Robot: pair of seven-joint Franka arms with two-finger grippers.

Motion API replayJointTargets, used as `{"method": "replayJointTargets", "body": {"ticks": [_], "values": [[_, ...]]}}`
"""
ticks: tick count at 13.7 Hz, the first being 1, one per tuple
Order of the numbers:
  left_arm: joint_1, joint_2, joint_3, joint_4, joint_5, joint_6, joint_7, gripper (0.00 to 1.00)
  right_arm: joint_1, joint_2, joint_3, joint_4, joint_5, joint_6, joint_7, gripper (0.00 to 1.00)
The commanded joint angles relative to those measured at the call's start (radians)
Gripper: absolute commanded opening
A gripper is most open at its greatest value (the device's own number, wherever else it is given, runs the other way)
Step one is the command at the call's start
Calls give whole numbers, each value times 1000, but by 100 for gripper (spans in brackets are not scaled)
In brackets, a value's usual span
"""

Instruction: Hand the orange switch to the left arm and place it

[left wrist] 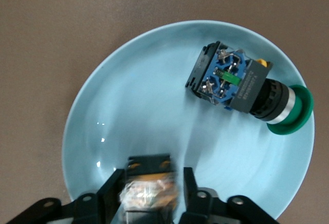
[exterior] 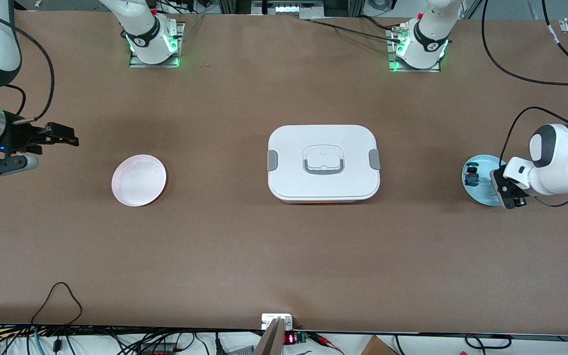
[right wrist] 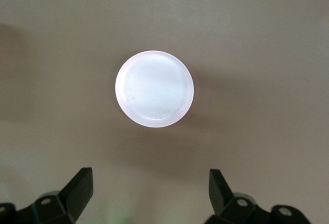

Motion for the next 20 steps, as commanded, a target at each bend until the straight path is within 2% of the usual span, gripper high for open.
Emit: {"method": "replayJointTargets", "body": {"ticks": [1, 5, 6, 8, 9, 11, 12, 15, 16, 20], "values": [[19, -30, -19, -19, 23, 5, 41, 100, -3, -1, 10, 52, -43, -41, 109, 100], [22, -89, -52, -5, 3, -56, 37, 100, 7, -11, 0, 178, -69, -121, 114, 100], [22, -109, -71, 10, -5, -78, 32, 100, 23, -24, -28, 180, -70, -122, 114, 100], [22, -132, -87, 87, -89, -199, 28, 100, 127, -31, -152, 158, -63, -164, 123, 100], [20, -135, -87, 139, -153, -271, 17, 100, 142, -31, -164, 155, -63, -162, 123, 100], [8, -137, -99, 236, -190, -392, -53, 100, 147, -31, -161, 145, -56, -159, 137, 100], [9, -137, -133, 272, -191, -440, -118, 100, 143, -35, -161, 123, -53, -133, 137, 100], [9, -154, -225, 400, -189, -676, -386, 100, 146, -109, -163, -16, -47, -3, 137, 100], [9, -160, -260, 446, -189, -746, -481, 100, 146, -116, -163, -23, -47, -10, 140, 100], [9, -182, -373, 526, -191, -923, -783, 100, 147, -117, -137, 20, -50, -91, 142, 100]]}}
